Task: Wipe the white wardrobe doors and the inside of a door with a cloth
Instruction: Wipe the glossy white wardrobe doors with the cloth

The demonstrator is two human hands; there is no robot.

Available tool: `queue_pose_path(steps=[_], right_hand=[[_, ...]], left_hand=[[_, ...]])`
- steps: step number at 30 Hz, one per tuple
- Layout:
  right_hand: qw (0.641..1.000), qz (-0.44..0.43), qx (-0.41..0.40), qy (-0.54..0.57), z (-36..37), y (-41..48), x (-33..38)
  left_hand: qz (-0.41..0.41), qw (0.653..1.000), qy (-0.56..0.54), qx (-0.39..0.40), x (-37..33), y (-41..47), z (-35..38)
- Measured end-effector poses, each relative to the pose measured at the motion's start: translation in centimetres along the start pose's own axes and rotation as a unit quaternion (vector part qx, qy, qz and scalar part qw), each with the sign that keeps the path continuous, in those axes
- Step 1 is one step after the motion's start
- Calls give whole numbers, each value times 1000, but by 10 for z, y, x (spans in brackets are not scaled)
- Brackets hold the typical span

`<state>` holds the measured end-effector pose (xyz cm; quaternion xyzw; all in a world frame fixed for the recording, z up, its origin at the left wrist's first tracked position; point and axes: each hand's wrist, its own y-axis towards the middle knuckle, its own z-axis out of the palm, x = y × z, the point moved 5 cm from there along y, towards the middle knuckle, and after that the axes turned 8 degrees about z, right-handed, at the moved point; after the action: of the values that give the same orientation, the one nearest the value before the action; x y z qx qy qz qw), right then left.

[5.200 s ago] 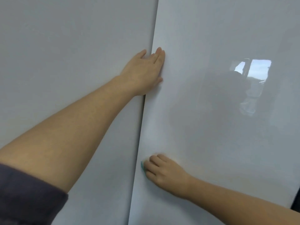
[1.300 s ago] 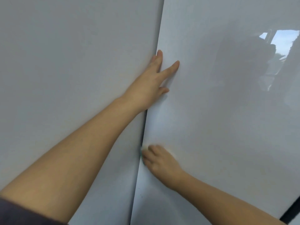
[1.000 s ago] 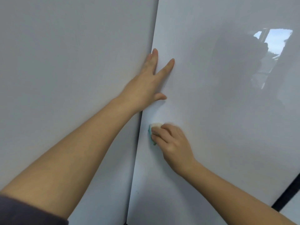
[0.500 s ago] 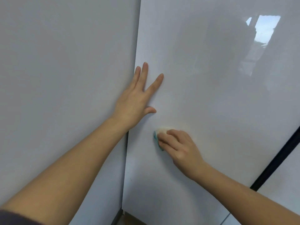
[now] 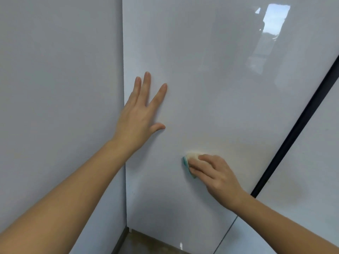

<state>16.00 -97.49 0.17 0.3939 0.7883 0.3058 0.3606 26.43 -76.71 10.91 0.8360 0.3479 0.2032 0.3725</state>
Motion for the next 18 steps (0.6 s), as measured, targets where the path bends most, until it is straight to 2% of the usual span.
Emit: queue_pose_path(steps=[2,4,9,11,16,18], right_hand=[[997,-34,72,9,6,-26,7],[995,-50,92,4,-2,-26,1],[998,17,-28,-44,-49,8,-40],[998,33,-36,-44,-47,-11,-40],[991,-23,129,-2,-24,-86,-21],[992,-27,122,-10,-36,-73,-29]], left_hand=[[12,1000,4,-1,-12,-8,8],[16,1000,6,-1,-22,-14,14],[15,1000,-5,4,-42,-20,29],[9,1000,-12,11,-44,-20,36],[6,1000,-8,3,-42,-19,40],[9,1000,-9,-2,-43,-19,41]])
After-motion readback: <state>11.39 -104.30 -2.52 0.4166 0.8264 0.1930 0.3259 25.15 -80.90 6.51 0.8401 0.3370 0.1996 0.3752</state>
